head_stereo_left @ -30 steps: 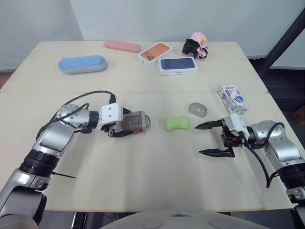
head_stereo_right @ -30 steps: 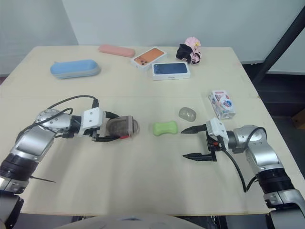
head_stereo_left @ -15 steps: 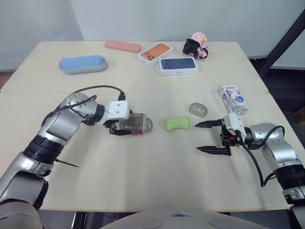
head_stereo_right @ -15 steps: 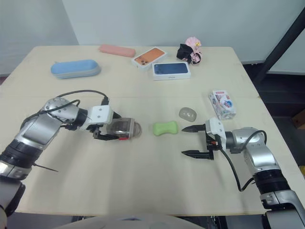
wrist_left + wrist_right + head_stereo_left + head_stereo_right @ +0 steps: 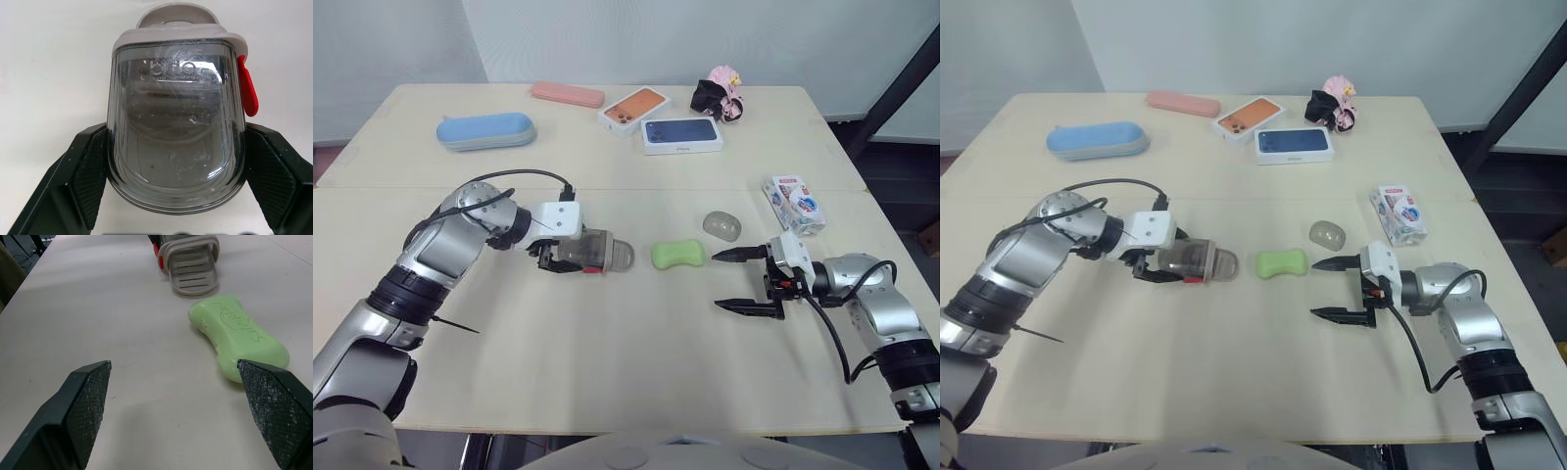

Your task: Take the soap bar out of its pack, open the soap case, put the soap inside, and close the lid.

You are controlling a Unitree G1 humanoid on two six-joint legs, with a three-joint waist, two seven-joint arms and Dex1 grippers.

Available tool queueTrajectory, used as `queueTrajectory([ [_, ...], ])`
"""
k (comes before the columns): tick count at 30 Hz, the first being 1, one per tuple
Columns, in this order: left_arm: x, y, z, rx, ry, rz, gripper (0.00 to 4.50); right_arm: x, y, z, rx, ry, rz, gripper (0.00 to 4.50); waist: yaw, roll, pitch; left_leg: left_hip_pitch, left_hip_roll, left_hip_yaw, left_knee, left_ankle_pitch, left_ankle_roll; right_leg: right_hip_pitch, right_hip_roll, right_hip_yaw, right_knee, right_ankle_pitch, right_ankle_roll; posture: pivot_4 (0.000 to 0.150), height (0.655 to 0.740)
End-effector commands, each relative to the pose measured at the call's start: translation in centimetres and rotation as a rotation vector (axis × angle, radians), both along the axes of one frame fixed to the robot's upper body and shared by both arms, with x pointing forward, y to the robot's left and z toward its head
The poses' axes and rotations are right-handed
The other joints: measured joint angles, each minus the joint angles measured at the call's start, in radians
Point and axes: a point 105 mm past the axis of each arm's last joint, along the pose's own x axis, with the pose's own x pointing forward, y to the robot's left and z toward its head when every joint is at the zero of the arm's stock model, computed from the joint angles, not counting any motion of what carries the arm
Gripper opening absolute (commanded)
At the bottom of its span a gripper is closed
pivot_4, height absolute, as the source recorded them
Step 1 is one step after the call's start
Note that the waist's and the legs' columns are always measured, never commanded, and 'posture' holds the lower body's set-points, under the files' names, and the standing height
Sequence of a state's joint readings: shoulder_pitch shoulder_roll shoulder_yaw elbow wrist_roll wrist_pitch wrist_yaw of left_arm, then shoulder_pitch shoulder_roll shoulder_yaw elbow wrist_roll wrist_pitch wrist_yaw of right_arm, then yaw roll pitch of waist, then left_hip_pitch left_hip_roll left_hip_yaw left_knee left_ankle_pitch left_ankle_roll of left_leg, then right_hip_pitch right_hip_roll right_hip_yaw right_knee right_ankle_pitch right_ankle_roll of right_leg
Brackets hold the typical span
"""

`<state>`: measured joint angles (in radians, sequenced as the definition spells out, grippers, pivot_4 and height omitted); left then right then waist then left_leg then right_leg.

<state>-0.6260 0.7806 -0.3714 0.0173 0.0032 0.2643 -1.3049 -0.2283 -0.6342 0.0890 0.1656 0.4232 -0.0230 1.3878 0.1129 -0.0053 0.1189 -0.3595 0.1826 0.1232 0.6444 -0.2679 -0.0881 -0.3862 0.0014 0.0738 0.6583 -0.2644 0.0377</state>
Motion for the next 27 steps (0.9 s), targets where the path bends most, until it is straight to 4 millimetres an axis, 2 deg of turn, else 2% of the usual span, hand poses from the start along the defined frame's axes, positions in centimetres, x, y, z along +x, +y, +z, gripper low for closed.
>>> queueTrajectory([
  [1,0.0,0.4,1.1,0.002,-0.032,-0.004,3.48,0.1,-0.1,1.0,0.012,-0.042,-0.004,4.44,0.0,0.0,0.0,0.0,0.0,0.0,0.0,0.0,0.0,0.0,0.0,0.0,0.0,0.0,0.0,0.15,0.74],
  [6,-0.3,1.2,0.8,0.018,-0.023,0.001,3.48,0.3,-0.1,1.0,0.01,-0.044,-0.006,4.44,-0.001,0.0,0.0,0.0,0.0,0.0,0.0,0.0,0.0,0.0,0.0,0.0,0.0,0.0,0.0,0.15,0.74],
  [11,-0.1,3.5,0.2,0.06,-0.055,0.027,3.48,0.5,0.0,1.3,0.024,-0.045,-0.014,4.44,-0.001,0.0,0.0,0.0,0.0,0.0,0.0,0.0,0.0,0.0,0.0,-0.001,0.0,0.0,0.0,0.15,0.74],
  [21,-0.8,6.4,0.3,-0.032,-0.066,0.089,3.48,0.1,-0.1,2.5,0.085,-0.035,-0.012,4.44,-0.001,0.0,0.0,0.0,0.0,0.0,0.0,0.0,0.0,0.0,0.0,-0.002,0.0,0.0,0.0,0.15,0.74],
  [27,-1.1,7.4,0.1,-0.047,-0.07,0.091,3.48,-0.5,0.2,2.8,0.106,-0.049,0.02,4.44,0.0,0.0,0.0,0.001,0.0,0.0,0.0,0.0,0.0,0.0,-0.001,-0.003,0.0,0.0,0.0,0.15,0.74],
])
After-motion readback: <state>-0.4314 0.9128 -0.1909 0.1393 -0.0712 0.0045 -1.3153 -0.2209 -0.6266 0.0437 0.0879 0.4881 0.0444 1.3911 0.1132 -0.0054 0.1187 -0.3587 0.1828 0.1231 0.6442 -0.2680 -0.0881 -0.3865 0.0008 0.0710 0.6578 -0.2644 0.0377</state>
